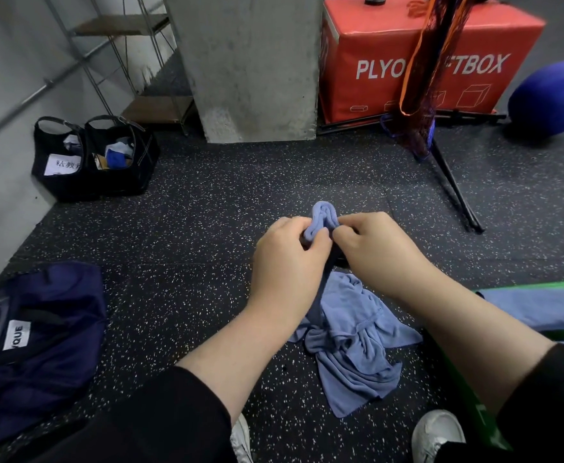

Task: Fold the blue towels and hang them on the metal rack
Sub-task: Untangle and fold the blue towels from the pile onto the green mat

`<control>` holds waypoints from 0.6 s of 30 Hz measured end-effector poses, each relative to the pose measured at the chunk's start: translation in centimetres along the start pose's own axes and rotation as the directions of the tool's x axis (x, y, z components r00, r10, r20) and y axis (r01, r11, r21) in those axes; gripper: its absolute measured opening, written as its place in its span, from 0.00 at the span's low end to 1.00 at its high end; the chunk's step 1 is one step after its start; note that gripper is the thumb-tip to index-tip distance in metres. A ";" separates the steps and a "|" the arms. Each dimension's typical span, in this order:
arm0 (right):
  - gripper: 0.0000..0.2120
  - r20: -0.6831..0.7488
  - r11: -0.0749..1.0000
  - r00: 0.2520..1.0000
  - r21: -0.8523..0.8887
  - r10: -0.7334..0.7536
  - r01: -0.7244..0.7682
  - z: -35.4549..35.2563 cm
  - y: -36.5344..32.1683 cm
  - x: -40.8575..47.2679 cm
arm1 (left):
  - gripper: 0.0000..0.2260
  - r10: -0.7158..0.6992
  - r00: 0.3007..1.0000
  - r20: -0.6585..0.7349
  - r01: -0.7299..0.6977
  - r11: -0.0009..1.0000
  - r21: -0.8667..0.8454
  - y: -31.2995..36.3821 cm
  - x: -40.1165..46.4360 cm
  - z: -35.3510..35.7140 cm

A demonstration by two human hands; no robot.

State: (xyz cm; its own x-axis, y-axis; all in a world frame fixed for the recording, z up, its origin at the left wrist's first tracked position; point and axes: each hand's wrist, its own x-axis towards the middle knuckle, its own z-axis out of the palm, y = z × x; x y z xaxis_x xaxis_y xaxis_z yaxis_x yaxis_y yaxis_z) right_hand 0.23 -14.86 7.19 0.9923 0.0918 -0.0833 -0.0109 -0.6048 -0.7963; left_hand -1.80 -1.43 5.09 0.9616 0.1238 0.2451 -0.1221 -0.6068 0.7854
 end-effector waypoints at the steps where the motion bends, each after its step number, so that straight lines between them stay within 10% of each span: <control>1: 0.13 0.005 0.996 1.000 0.091 0.017 -0.017 0.0 0.2 0.2 | 0.07 0.031 0.999 0.037 -0.030 0.999 -0.009 0.0 -0.1 0.1; 7: 0.26 0.038 0.938 0.996 0.334 0.086 -0.094 -0.5 1.1 0.8 | 0.26 0.093 0.891 0.444 -0.025 0.987 -0.157 0.5 -0.3 -0.1; 12: 0.11 -0.078 0.978 0.991 0.186 0.110 -0.094 -1.8 2.1 1.7 | 0.09 -0.055 0.987 0.151 0.074 0.990 -0.124 -0.7 1.0 -1.3; 18: 0.05 0.091 0.953 0.994 0.301 -0.055 0.026 -3.8 0.6 1.0 | 0.18 -0.111 0.862 0.495 0.288 0.910 -0.297 -2.1 1.6 -1.3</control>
State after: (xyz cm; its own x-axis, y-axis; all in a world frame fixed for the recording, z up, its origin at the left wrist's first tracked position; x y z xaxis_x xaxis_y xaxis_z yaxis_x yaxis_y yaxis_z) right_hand 1.69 -18.09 8.93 0.9760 0.1969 -0.0934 -0.0222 -0.3366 -0.9414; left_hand -0.35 1.05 4.56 0.9638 -0.2147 -0.1579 0.0931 -0.2839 0.9543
